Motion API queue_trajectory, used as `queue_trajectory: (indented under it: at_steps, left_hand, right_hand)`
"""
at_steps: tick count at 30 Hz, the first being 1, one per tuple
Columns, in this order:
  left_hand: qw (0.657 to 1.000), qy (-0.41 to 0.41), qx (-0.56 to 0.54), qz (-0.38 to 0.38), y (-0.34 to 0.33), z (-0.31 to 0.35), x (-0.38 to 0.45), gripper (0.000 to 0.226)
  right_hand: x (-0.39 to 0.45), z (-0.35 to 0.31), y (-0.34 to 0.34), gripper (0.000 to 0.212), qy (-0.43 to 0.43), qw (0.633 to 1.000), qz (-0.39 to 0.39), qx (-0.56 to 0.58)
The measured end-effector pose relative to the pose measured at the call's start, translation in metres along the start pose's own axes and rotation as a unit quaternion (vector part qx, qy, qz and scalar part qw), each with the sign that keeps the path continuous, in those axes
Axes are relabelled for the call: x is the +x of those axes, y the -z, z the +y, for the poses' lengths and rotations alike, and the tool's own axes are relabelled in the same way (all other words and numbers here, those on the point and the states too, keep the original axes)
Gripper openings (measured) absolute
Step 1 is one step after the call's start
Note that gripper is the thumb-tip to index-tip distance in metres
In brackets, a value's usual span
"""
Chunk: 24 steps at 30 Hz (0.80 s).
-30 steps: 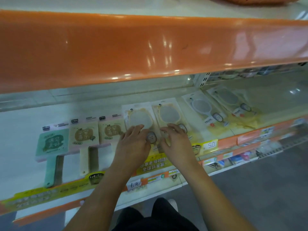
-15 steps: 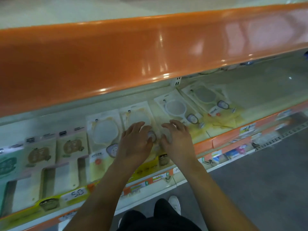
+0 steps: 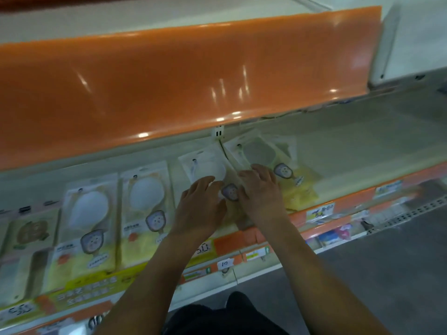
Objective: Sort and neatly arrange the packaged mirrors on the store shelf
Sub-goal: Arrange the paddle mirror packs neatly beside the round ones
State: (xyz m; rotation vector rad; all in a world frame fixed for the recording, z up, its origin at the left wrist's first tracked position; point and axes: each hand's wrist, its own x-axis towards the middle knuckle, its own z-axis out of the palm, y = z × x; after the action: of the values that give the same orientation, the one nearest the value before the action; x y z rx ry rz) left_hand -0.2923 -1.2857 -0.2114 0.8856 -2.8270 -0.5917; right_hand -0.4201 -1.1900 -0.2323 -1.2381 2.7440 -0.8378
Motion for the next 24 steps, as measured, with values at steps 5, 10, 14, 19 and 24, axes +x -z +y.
queue_trajectory:
  at_steps: [5,10,14,19,24]
  left_hand:
    - [1.0,0.017,0.006,0.0,-0.01,0.016,0.012,0.047]
    - [1.0,0.027,0.003,0.003,-0.011,0.019,0.016,0.045]
    - [0.999,0.034,-0.005,0.017,-0.008,0.019,0.018,0.045]
    - [0.999,0.033,0.001,0.014,-0.012,0.023,0.019,0.045]
    - [0.999,0.034,0.0,0.018,-0.013,0.021,0.016,0.044]
  right_hand:
    - [0.033,0.032,0.018,0.049,-0.014,0.99,-0.094,-0.101]
    - [0.052,0.044,0.028,0.064,-0.038,0.979,-0.169,-0.106]
    - [0.055,0.043,0.034,0.069,-0.046,0.974,-0.191,-0.109]
    - [0.049,0.042,0.038,0.05,-0.046,0.981,-0.158,-0.102]
    - [0.042,0.032,0.035,0.034,-0.057,0.981,-0.121,-0.143]
